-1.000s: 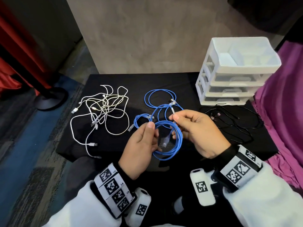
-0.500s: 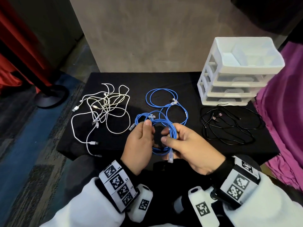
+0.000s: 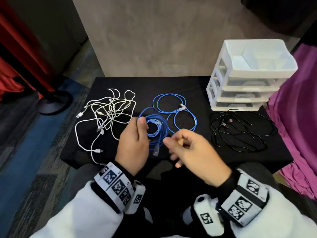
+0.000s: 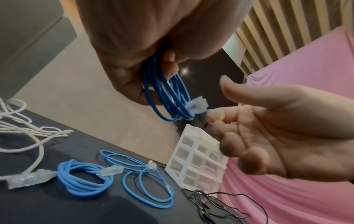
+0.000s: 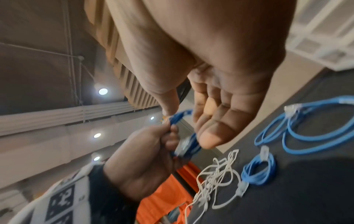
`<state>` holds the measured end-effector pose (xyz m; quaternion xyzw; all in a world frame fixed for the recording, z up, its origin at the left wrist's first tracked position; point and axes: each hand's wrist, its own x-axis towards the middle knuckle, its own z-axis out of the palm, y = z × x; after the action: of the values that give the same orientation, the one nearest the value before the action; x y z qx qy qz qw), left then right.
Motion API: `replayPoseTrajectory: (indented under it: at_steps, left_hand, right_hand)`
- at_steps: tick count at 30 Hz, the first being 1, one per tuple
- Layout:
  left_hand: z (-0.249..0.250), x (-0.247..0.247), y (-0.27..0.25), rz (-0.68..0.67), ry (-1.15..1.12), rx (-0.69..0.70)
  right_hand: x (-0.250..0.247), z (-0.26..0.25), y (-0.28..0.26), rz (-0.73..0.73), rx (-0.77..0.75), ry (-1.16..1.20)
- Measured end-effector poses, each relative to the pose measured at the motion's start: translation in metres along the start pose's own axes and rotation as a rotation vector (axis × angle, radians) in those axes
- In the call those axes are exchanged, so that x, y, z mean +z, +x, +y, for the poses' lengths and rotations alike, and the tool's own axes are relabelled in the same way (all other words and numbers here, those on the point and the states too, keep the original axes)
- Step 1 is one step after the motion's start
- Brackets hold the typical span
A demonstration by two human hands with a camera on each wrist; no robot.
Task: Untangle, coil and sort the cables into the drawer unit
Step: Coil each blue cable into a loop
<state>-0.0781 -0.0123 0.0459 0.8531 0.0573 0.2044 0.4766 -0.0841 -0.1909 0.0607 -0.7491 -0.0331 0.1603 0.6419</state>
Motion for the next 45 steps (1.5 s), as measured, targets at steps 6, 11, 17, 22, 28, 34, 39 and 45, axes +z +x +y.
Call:
replayPoseTrajectory:
  at_steps: [6,11,17,22,28,34,39,45]
  left_hand:
    - [0.006,0.014,-0.009,-0.012,-0.087,0.017]
    - [-0.011,-0.001,0.009,0.031,0.023,0.002]
    - [-0.021,-0.017,0.018,-0.100,0.054,-0.043]
    - [0.007,0.008,0.001,-0.206,-0.536,-0.475]
    - [0.022,0.029,-0.009,-0.008,-0.564,-0.421]
    - [0.030,0.037,-0.015,-0.014,-0.522,-0.336]
    - [0.037,0.036,-0.014,-0.021,-0.561,-0.344]
    - [0.033,0.033,-0.015,-0.107,-0.550,-0.421]
  right_hand:
    - [0.024,0.019,0.017,0.159,-0.023,0.121]
    - [0.002,0.017,0.010,-0.160,0.110,0.010]
    - [-0.067,-0.009,-0.001,-0.276,0.065,0.124]
    - [-0.063,0.015,0.022,0.225,-0.136,-0.209]
    - [-0.007,0.025,0.008,0.192,-0.128,0.180]
    - [0.013,0.018,0.001,0.270,-0.147,0.457]
    - [0.004,0.015,-0.002,0.239,-0.135,0.576]
    - [0.000,0.015,-0.003,0.284,-0.225,0.516]
